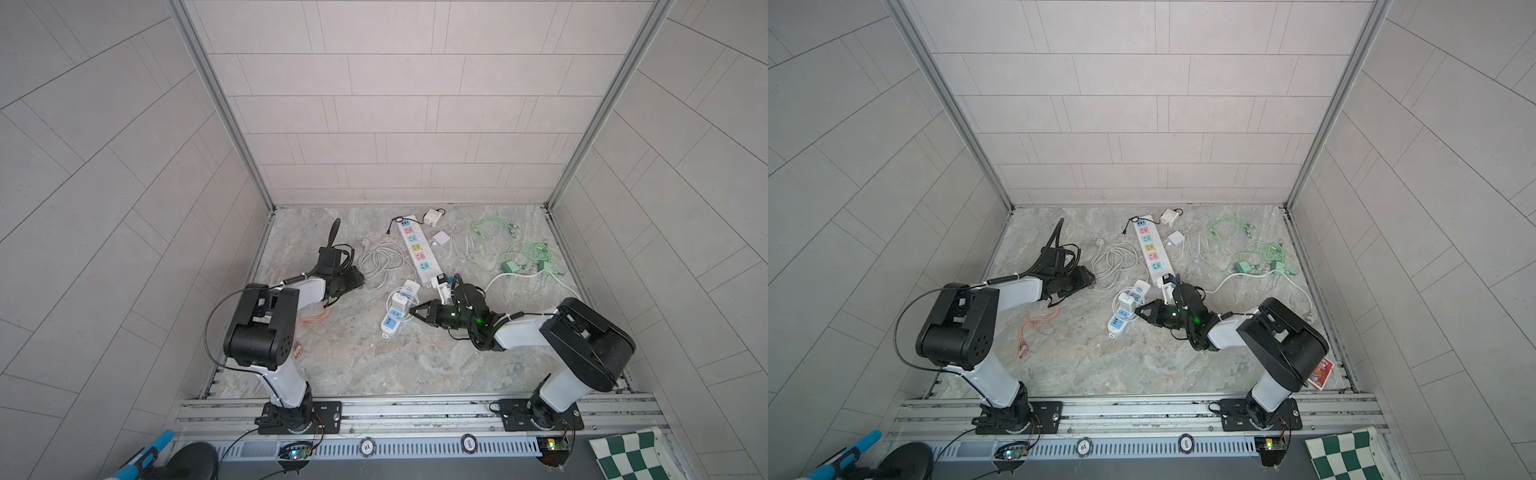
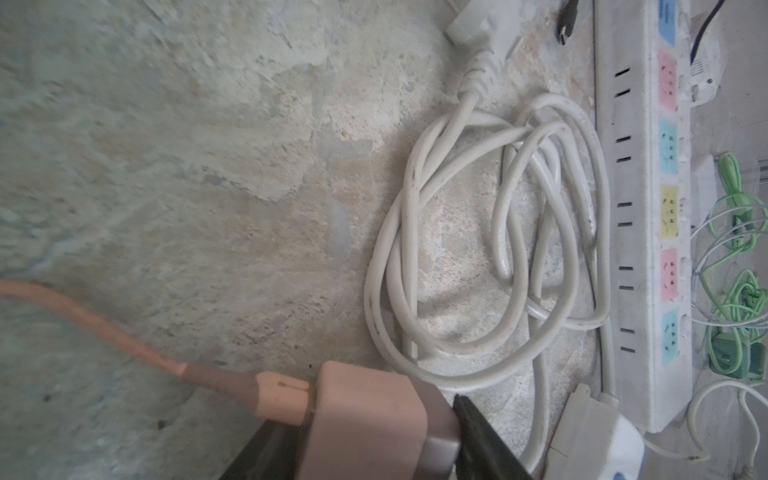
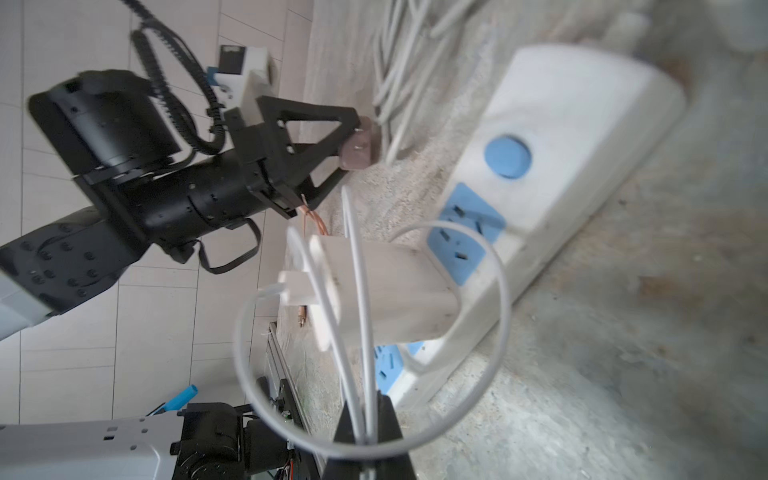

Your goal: Insert the plug

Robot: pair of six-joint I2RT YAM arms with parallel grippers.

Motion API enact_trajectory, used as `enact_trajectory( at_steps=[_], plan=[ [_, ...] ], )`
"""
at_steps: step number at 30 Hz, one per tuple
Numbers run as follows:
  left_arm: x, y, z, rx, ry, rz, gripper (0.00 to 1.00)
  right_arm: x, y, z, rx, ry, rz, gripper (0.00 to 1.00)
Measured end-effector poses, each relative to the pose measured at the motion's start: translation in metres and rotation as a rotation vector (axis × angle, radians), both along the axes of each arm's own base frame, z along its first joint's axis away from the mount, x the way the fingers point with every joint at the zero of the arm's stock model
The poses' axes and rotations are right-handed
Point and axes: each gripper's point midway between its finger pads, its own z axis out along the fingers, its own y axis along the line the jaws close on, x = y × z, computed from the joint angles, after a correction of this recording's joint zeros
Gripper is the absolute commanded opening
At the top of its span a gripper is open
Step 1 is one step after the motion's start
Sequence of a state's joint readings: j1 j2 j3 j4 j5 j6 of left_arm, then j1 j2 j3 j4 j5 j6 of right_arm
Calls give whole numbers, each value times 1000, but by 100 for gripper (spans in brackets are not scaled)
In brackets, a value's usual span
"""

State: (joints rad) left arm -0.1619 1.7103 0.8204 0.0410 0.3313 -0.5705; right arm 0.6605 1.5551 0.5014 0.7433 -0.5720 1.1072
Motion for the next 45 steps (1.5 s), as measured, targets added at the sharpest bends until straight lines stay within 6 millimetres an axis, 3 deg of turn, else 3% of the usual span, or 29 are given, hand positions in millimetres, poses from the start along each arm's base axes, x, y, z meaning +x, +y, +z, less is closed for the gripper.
enact_trajectory(
  at_steps=[3,6,14,21,25,29,32,36,45],
  plan=[
    [0,-1,0,2,-3,-3,45,5,3,24,23,-40,8,0],
    [0,-3,0,3,-4,-9,44,14,7,36,50,-48,6,0],
    [-2,-6,-1,2,-5,-16,43,41,5,19,46,-11,-38,0],
    [-3,-12,-1,1,-11,-32,43,55,-3,27,87,-26,-76,0],
    [-4,-13,-1,-2,-15,-35,42,63,-5,34,146,-15,-90,8],
    [-3,-15,0,-3,-20,-39,41,70,-8,29,159,2,-109,15],
    [-4,-15,-1,0,-21,-40,41,75,-9,28,145,-3,-114,29],
    [-3,-15,-1,2,-22,-40,41,80,-8,32,136,-24,-117,35],
    [-4,-15,-1,5,-23,-40,41,82,-24,12,76,39,-123,49]
  ],
)
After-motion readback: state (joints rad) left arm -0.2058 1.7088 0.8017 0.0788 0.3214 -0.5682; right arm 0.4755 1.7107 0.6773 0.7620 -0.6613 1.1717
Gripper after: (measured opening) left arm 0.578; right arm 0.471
